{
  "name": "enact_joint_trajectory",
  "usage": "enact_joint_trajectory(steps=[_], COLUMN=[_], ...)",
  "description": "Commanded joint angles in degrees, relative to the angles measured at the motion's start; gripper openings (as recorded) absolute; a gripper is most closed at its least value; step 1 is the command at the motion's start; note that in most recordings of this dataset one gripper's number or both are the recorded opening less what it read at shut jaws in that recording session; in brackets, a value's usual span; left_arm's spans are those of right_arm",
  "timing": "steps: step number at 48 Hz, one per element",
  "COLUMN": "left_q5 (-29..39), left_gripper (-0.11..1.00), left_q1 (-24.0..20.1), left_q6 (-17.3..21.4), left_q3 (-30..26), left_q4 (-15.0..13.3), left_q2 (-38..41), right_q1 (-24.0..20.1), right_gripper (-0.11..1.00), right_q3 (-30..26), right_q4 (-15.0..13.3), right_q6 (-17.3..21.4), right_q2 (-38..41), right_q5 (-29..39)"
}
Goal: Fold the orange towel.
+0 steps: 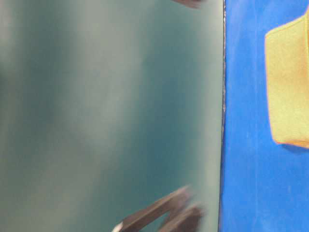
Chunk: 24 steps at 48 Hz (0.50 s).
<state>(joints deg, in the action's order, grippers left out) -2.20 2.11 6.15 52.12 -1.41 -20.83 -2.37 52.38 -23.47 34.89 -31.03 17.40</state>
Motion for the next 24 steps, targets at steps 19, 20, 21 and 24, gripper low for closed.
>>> enact_joint_trajectory(steps=[19, 20, 21, 24], left_q5=[4.48, 5.19, 5.89, 8.00], left_gripper=[0.60, 0.60, 0.60, 0.60], left_q1=[-3.25, -3.52, -3.87, -4.75], left_q6=[2.72, 2.72, 2.81, 2.72], left_q3=[10.37, 10.63, 10.99, 11.78], left_q4=[0.00, 0.00, 0.00, 0.00], left_q2=[-33.22, -34.37, -35.51, -38.67], right_q1=[0.26, 0.26, 0.26, 0.26], right_gripper=[0.52, 0.52, 0.52, 0.52], right_q3=[1.93, 2.20, 2.46, 3.43], right_q4=[-5.19, -5.27, -5.45, -5.98], right_q6=[0.00, 0.00, 0.00, 0.00], right_q2=[-21.88, -22.24, -22.76, -23.91], right_q5=[8.70, 8.70, 8.79, 8.70])
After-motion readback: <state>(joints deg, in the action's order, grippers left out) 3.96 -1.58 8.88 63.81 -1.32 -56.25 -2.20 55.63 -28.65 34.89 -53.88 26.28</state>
